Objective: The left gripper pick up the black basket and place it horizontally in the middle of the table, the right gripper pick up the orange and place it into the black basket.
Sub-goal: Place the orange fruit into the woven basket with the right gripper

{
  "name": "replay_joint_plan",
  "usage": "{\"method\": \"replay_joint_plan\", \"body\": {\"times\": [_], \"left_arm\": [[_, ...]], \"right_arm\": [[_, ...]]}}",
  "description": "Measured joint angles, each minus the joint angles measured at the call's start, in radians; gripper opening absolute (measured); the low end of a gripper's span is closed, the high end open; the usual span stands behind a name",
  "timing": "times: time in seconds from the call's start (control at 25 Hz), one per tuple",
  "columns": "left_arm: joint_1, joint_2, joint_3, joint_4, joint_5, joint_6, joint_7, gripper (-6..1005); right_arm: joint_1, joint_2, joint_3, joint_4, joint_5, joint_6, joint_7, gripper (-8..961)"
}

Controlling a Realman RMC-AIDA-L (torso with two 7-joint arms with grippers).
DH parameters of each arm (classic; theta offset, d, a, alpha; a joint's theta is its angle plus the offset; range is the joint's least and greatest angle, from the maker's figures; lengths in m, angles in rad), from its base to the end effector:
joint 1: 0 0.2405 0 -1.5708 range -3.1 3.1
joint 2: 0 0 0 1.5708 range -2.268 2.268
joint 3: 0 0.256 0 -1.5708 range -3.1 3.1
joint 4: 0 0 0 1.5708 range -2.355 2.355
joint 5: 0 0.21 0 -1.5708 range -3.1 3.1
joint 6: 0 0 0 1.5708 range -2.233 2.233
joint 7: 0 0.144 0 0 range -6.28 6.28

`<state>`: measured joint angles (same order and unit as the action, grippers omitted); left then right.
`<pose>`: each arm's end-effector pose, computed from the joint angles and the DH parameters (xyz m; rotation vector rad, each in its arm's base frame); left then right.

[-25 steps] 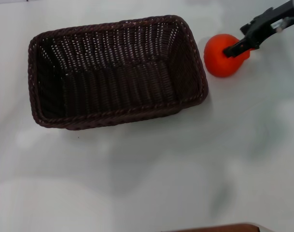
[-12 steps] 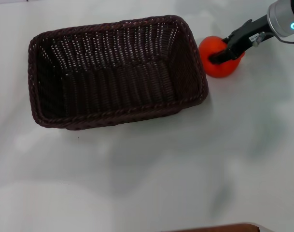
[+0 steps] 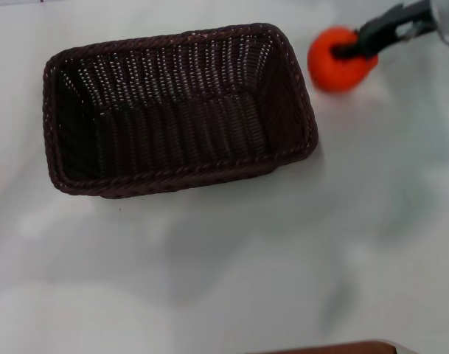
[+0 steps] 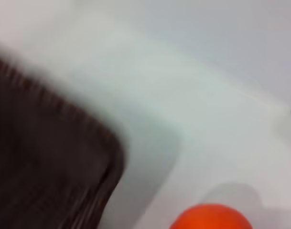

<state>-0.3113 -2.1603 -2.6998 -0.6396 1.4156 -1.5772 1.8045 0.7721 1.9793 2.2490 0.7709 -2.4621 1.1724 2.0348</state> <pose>-0.3028 0.2966 0.0689 -1.8563 -0.7420 -1.3238 0.2455 0.4329 0.0389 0.9739 2.8122 0.8006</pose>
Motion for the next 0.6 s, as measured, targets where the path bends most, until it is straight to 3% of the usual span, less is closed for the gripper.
{"method": "replay_joint_plan", "body": {"times": [0.16,0.32,0.48,0.6], "left_arm": [[0.007,0.000,0.000,0.000,-0.002,-0.008,0.000,878],[0.008,0.000,0.000,0.003,-0.003,-0.009,0.000,878],[0.008,-0.001,0.000,0.008,-0.004,-0.016,-0.001,877],[0.009,-0.001,0.000,0.009,-0.005,-0.021,-0.001,877]], "right_arm": [[-0.062,0.002,0.077,0.082,0.208,-0.011,-0.020,375],[-0.118,0.023,0.076,0.111,0.557,0.031,-0.155,351],[-0.116,0.051,0.051,0.069,0.804,0.164,-0.324,334],[-0.100,0.067,-0.010,0.036,0.877,0.228,-0.407,321]]}}
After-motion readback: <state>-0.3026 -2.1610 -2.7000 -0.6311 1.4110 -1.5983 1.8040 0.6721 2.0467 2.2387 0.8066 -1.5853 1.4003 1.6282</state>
